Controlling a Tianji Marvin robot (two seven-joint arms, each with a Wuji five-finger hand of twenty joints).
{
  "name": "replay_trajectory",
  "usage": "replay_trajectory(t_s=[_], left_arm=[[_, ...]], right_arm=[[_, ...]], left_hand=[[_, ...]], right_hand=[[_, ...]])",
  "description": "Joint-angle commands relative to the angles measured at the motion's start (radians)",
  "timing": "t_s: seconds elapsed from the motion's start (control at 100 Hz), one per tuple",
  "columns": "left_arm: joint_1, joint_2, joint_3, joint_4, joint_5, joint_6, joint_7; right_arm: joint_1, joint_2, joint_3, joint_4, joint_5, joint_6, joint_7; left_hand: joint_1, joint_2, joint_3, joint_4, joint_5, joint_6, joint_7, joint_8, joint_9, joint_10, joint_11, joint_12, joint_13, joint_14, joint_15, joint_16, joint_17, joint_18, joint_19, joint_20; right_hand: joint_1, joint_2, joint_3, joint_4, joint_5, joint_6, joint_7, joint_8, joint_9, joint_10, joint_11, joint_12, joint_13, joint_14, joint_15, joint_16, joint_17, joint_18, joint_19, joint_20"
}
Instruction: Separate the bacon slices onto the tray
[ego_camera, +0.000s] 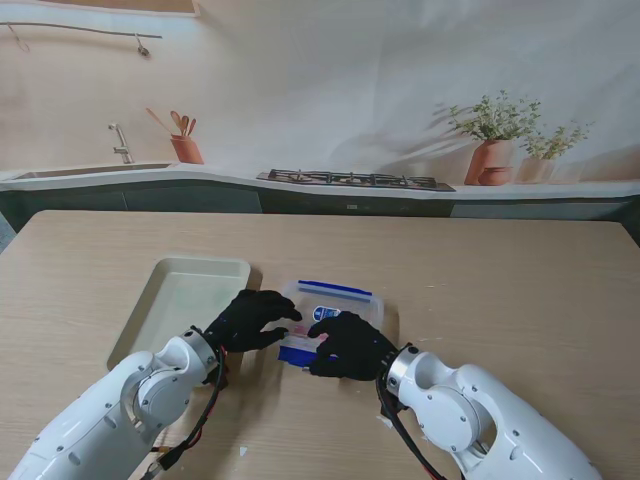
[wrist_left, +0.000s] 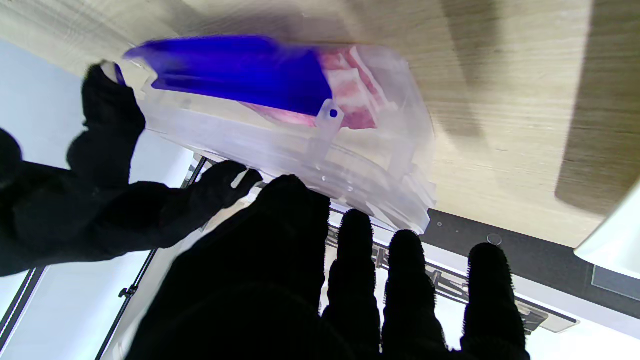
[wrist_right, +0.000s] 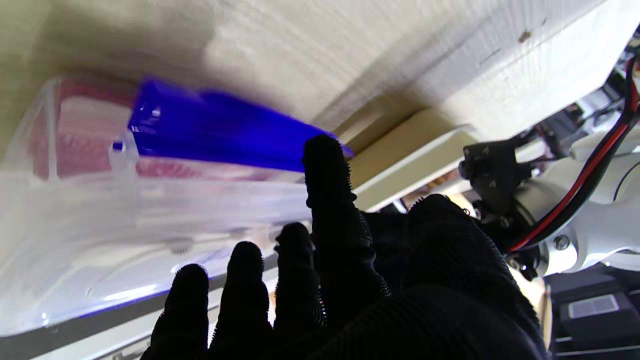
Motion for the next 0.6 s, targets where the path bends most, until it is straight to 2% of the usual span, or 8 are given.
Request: replay_trajectory(t_s=[0.0,0.14,0.41,0.51,0.59], left_arm=[[0.009,0.001,0.009,0.013,0.004,0.008,-0.026],[0.009,0.001,0.009,0.014,0.004,0.009,-0.028],[0.008,0.001,0.009,0.015,0.004,0.009,-0.029],[0.009,0.001,0.007,0.015,0.005,0.011,-0.028],[0.009,0.001,0.008,0.016,0.005,0.014,-0.028]], right_arm=[[-0.012,-0.002,-0.007,0.012,0.007,-0.011,0.020],[-0.014,-0.006,-0.007,0.016,0.017,-0.018,0.004],[-0.030,-0.010,0.009,0.005,0.014,-0.030,-0.021],[-0.033,-0.015,0.016,0.006,0.011,-0.053,-0.051],[-0.036,-0.016,0.028,-0.003,0.012,-0.070,-0.059]], left_hand=[[0.046,0.016,-0.007,-0.019,0.035,0.031,0.027,0.006,-0.009,-0.015,-0.010,0.015,-0.015,-0.027,0.005,-0.016,-0.011,-0.015,-0.037,-0.012],[0.044,0.017,-0.008,-0.019,0.035,0.030,0.027,0.006,-0.010,-0.015,-0.010,0.015,-0.014,-0.027,0.006,-0.017,-0.011,-0.015,-0.038,-0.013],[0.036,0.018,-0.008,-0.017,0.033,0.032,0.025,0.005,-0.010,-0.013,-0.010,0.015,-0.014,-0.022,0.005,-0.017,-0.011,-0.015,-0.038,-0.013],[0.034,0.018,-0.007,-0.017,0.034,0.030,0.025,0.006,-0.009,-0.013,-0.010,0.015,-0.014,-0.021,0.005,-0.016,-0.011,-0.015,-0.038,-0.013],[0.034,0.018,-0.006,-0.017,0.033,0.032,0.025,0.006,-0.010,-0.011,-0.011,0.014,-0.014,-0.021,0.005,-0.016,-0.011,-0.015,-0.038,-0.013]], right_hand=[[-0.003,-0.014,0.018,0.023,0.035,-0.024,0.019,0.018,0.000,-0.023,0.017,0.000,-0.033,-0.036,-0.005,-0.004,-0.021,-0.031,-0.032,0.019],[-0.008,-0.015,0.021,0.022,0.009,-0.049,0.006,0.019,-0.007,-0.023,0.012,-0.001,-0.033,-0.035,-0.005,-0.004,-0.020,-0.030,-0.032,0.021],[-0.016,-0.014,0.026,0.021,-0.047,-0.050,-0.028,0.015,-0.008,-0.014,0.011,-0.002,-0.029,-0.032,-0.003,-0.003,-0.017,-0.028,-0.032,0.022],[-0.017,-0.016,0.029,0.022,-0.103,-0.062,-0.056,0.008,-0.012,-0.011,0.009,-0.002,-0.019,-0.027,0.001,-0.002,-0.008,-0.020,-0.029,0.024],[-0.026,-0.014,0.030,0.022,-0.196,-0.099,-0.102,-0.004,-0.033,-0.010,0.001,-0.005,-0.023,-0.021,-0.001,-0.002,-0.009,-0.018,-0.030,0.023]])
